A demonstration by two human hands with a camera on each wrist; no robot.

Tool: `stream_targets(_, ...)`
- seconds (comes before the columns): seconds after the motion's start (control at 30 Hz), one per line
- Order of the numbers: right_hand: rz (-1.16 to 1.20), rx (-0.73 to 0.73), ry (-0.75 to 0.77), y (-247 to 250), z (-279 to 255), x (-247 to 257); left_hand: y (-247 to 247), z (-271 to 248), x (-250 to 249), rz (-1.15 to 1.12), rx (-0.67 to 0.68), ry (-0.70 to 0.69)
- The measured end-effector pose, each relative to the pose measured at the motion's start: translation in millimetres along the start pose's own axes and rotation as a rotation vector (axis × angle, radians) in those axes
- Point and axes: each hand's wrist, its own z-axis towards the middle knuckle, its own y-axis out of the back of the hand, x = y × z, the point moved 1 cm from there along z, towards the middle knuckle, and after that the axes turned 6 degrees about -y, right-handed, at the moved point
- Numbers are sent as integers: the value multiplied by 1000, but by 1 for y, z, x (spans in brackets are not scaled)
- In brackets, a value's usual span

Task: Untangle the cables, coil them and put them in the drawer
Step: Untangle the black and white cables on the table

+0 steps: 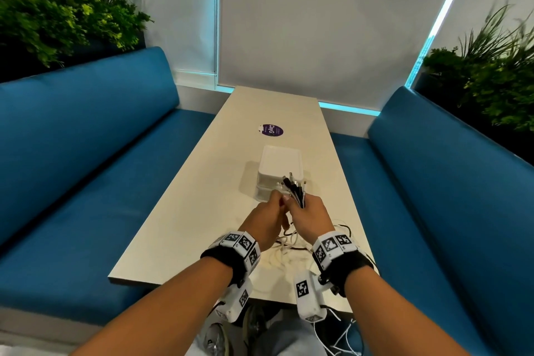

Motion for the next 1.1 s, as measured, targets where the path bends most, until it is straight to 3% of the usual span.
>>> stream_targets(0.07, -38, -16, -9, 1, 5, -4, -1, 0, 4, -53, 1, 21)
stream_targets(0.27, -185, -147, -162, 28, 13, -39, 16, -14, 43, 55, 167, 138)
stream_targets(0.4, -83, -160, -185, 18, 12, -42, 8, -19, 37, 286, 257, 55)
stream_targets(0.57, 409, 45, -145, 13, -2, -6, -21, -18, 17, 362, 367, -25)
stream_targets(0.63, 445, 162, -169, 13, -5, 1, -25, -17, 13, 389, 400, -27)
stream_targets(0.73, 165, 232, -133, 18, -6, -8, -17, -13, 13, 436, 407, -19)
stream_targets(0.87, -473, 147, -38, 34, -8, -23, 10, -13, 26, 528, 446, -42)
stream_targets(0.97, -582, 79, -124, 38, -8, -33, 17, -17, 30, 603, 446, -61)
stream_targets(1.1, -478, 108, -55, 27, -16, -28, 5, -22, 29, 625, 412, -49)
